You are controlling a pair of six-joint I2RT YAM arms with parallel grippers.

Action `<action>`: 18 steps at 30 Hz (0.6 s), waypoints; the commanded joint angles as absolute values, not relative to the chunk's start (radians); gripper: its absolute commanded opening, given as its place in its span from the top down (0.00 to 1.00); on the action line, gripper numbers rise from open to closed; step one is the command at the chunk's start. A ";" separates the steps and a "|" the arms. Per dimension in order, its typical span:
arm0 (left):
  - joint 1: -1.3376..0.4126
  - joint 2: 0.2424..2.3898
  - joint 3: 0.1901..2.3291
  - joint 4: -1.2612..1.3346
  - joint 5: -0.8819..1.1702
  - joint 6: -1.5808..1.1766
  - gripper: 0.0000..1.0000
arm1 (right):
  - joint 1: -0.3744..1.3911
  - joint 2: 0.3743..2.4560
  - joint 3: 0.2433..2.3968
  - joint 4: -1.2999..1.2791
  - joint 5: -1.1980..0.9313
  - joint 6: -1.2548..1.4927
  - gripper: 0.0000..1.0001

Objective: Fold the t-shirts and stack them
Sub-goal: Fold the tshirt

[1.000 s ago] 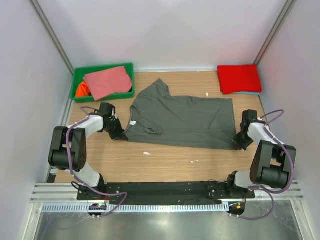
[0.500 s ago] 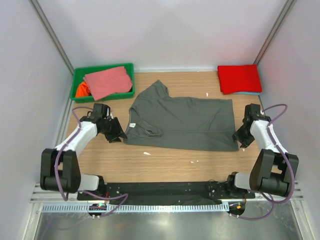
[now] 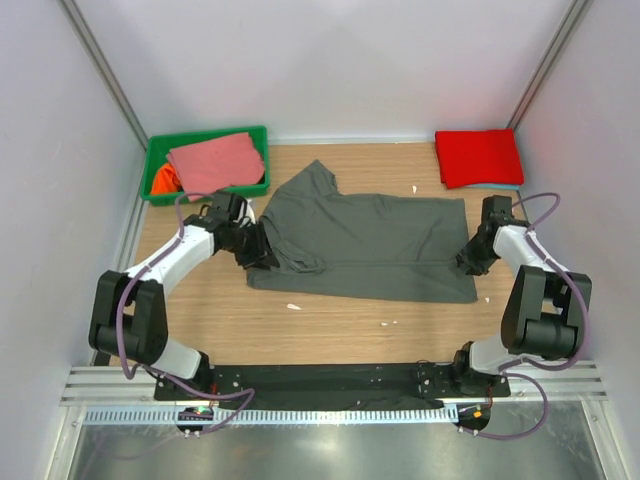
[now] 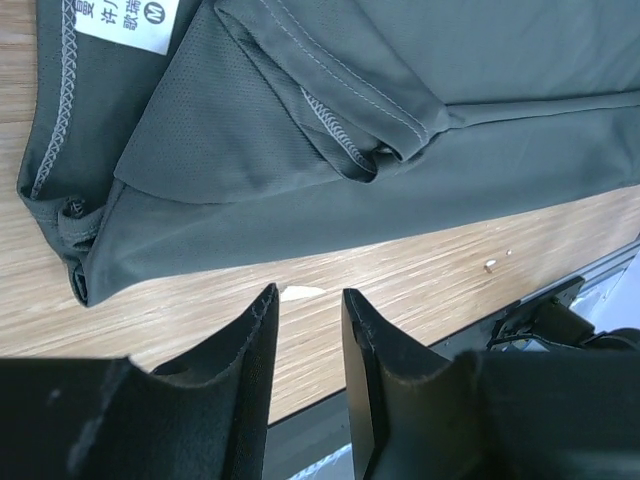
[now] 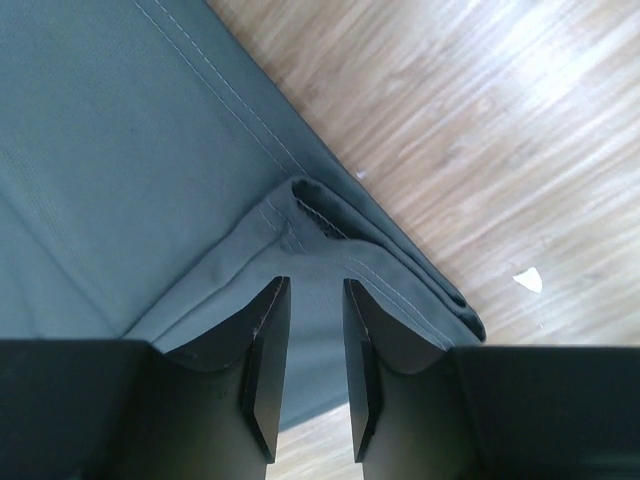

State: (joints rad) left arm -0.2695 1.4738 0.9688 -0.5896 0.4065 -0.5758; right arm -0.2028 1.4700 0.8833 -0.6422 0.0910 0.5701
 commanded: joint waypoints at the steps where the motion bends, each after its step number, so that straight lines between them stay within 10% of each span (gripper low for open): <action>1: -0.270 1.506 0.996 -0.549 0.443 -0.580 0.67 | -0.201 1.497 0.904 -0.568 0.095 0.581 0.67; 18: -0.270 1.496 1.032 -0.624 0.350 -0.502 0.63 | -0.094 1.416 1.014 -0.687 0.221 0.494 0.54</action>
